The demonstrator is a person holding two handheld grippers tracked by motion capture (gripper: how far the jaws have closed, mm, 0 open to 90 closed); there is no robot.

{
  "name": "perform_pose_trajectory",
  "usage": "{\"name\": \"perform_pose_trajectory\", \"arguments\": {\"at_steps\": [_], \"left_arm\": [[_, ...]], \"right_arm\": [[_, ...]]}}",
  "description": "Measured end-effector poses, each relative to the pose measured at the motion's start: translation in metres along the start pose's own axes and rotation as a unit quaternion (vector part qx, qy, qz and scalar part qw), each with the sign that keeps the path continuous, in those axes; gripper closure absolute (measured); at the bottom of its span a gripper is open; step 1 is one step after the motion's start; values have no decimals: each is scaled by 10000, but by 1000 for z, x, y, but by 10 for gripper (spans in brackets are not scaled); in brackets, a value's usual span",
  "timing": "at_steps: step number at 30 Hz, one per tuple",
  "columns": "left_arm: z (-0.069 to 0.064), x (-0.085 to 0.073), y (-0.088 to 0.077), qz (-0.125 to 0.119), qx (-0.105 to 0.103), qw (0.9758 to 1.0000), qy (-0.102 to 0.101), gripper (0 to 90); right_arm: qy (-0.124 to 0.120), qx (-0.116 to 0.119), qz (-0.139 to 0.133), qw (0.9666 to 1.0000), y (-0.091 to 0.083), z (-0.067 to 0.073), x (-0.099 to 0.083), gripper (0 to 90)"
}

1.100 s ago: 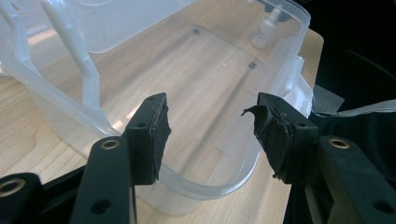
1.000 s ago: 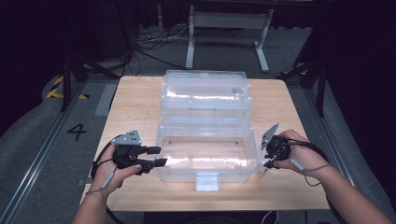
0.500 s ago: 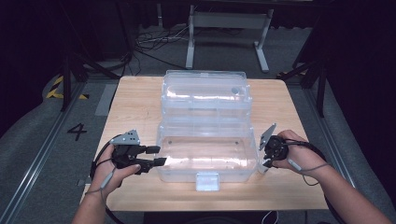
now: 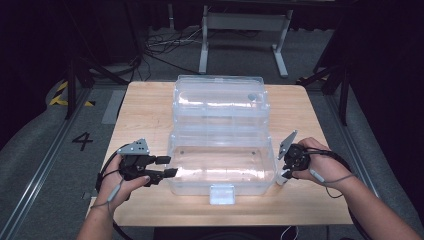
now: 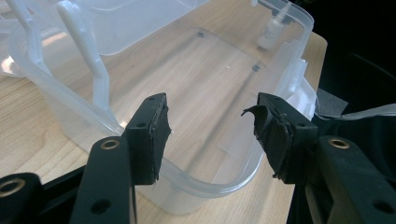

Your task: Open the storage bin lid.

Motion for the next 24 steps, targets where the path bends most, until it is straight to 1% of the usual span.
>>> {"name": "perform_pose_trajectory", "arguments": {"at_steps": [2, 3, 8, 16, 17, 18, 19, 20, 24], "left_arm": [[0, 0, 0, 2, 0, 10000, -4, 458], [0, 0, 0, 3, 6, 10000, 1, 458], [0, 0, -1, -11, 10, 10000, -12, 458], [1, 0, -2, -19, 15, 10000, -14, 458], [1, 0, -2, -15, 15, 10000, -17, 458], [1, 0, -2, -17, 14, 10000, -16, 458], [1, 0, -2, -23, 12, 10000, -17, 458], [1, 0, -2, -30, 8, 10000, -15, 458], [1, 1, -3, -38, 14, 10000, -6, 458]], "right_arm": [[-17, -11, -4, 10000, -2, 0, 0, 711], [2, -11, 7, 10000, -4, 0, 0, 711], [-61, -93, 33, 9999, -16, -1, 3, 711], [-120, -125, 70, 9998, -36, -1, 8, 711], [-120, -125, 70, 9998, -36, -1, 8, 711], [-176, -137, 73, 9997, -41, -1, 9, 711], [-176, -137, 73, 9997, -41, -1, 9, 711], [-191, -140, 122, 9996, -46, -1, 10, 711], [-250, -172, 140, 9994, -53, -1, 12, 711]]}}
Point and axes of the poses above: each handheld gripper's, and its own axes: y roughly forward along the jaws, x roughly out of its top, z roughly to its left, the point moved 6 cm from there along y, roughly forward along the jaws, and after that the axes turned 9 degrees about -y, right-handed, at the moved point
